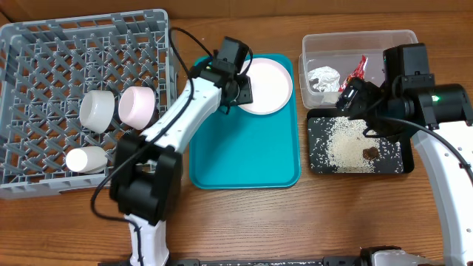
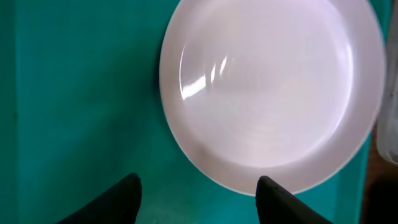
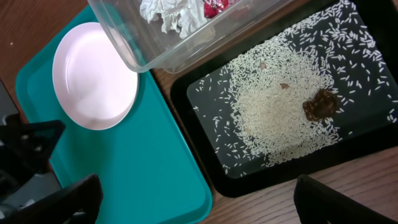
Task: Sort waste into correct bins and load items into the dishwasher
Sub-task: 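Move the left gripper to the white plate and grasp its edge, then lift the white plate off the teal tray toward the rack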
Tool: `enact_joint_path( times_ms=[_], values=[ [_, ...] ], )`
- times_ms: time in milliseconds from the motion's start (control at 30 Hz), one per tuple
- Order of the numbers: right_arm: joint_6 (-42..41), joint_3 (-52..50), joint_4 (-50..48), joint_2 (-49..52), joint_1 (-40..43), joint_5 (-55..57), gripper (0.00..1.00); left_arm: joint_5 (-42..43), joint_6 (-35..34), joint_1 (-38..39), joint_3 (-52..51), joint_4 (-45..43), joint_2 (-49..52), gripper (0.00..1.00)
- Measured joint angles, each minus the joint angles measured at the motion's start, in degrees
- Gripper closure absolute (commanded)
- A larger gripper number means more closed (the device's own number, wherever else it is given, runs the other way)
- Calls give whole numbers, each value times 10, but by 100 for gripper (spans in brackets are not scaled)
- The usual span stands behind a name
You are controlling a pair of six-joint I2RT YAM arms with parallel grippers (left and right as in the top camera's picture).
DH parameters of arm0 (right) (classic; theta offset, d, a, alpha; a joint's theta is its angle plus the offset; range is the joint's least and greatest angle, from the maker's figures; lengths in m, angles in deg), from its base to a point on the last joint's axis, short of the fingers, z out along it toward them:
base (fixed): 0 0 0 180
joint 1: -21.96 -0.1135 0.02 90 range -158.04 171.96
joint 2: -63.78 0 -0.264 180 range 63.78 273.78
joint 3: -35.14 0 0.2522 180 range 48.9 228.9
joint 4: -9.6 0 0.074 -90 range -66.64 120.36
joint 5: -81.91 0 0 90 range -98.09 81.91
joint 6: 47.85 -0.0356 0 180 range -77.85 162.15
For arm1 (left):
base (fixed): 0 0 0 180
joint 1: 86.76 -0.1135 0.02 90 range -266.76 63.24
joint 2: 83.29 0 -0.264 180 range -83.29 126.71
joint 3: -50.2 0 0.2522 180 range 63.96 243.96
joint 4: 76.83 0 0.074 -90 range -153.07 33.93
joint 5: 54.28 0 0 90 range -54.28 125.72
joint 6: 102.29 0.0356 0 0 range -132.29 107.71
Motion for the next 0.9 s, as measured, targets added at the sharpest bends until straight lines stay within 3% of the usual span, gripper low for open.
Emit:
enact_joint_path(
  times_ms=[100,267,333,467,733,900],
  values=[
    [0,0,0,0,0,0,0,6,-18,0,0,-4,36,43],
    [0,0,1,0,0,0,0,14,-35,0,0,-12,74,64],
    [0,0,4,0,0,0,0,16,-28,0,0,-7,73,77],
    [0,0,7,0,0,0,0,16,-17,-5,7,37,73,96],
    [0,0,9,0,0,0,0,2,49,-52,36,141,37,96],
    [0,0,12,0,0,0,0,-88,85,-89,49,187,-71,96]
  ],
)
